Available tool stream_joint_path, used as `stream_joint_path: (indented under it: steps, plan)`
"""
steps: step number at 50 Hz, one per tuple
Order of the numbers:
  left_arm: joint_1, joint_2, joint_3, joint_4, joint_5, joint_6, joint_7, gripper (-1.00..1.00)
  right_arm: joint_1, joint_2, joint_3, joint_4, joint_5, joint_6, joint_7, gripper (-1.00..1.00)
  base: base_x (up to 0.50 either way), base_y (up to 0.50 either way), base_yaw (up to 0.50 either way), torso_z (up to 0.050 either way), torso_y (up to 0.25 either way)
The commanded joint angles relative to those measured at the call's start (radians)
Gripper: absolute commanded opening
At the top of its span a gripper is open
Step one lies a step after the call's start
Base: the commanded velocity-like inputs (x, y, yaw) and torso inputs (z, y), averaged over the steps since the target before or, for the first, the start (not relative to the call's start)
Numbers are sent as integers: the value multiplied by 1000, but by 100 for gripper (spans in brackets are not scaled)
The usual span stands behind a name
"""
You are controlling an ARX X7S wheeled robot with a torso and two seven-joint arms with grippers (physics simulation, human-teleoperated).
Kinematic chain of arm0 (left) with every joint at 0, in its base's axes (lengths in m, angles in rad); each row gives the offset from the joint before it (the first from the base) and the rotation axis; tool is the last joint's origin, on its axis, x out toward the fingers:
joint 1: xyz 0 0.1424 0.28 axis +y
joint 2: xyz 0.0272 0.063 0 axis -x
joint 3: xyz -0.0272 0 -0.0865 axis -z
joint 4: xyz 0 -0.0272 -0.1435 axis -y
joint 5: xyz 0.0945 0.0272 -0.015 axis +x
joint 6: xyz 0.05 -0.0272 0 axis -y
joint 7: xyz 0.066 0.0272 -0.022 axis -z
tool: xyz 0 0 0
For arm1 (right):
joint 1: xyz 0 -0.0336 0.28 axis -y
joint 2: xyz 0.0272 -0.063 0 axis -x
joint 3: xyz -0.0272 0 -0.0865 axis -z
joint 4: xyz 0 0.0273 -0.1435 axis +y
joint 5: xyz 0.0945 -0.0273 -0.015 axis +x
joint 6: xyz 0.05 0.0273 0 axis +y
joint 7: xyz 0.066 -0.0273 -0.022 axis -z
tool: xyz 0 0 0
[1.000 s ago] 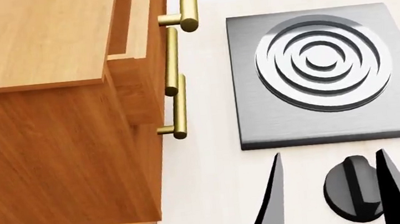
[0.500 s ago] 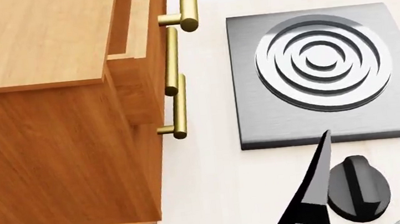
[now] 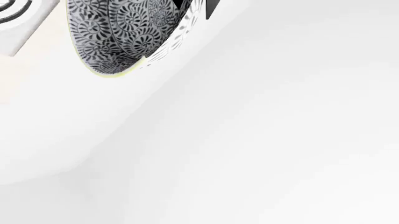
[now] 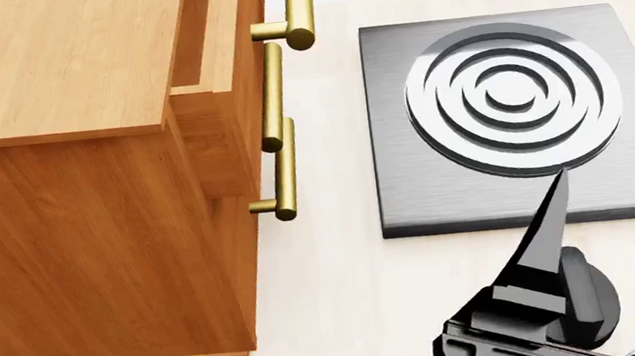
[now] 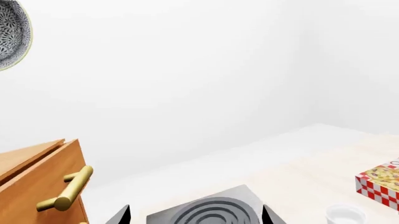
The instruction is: Pick the akita bowl on the wooden cabinet and place it on the plate.
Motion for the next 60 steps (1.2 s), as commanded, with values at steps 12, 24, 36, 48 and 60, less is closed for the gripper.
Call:
stream_joint_path:
  steps: [12,24,36,48,60]
  plan:
    - [13,-48,-58,208,-64,-74,-86,-100,340,144,-104,11,311,57,141,100,0,0,0,0,0]
    - [47,-68,-77,294,-90,-67,-109,-100,428,178,-76,38,380,66,161,100,0,0,0,0,0]
    - [102,-92,-83,356,-101,-49,-129,-100,558,162,-102,72,427,117,160,100,0,0,0,0,0]
    - [158,-80,-88,338,-89,3,-131,-100,593,142,-120,86,438,121,122,100,0,0,0,0,2]
    - [216,-77,-79,321,-71,48,-122,-100,641,107,-149,130,453,131,64,100,0,0,0,0,0]
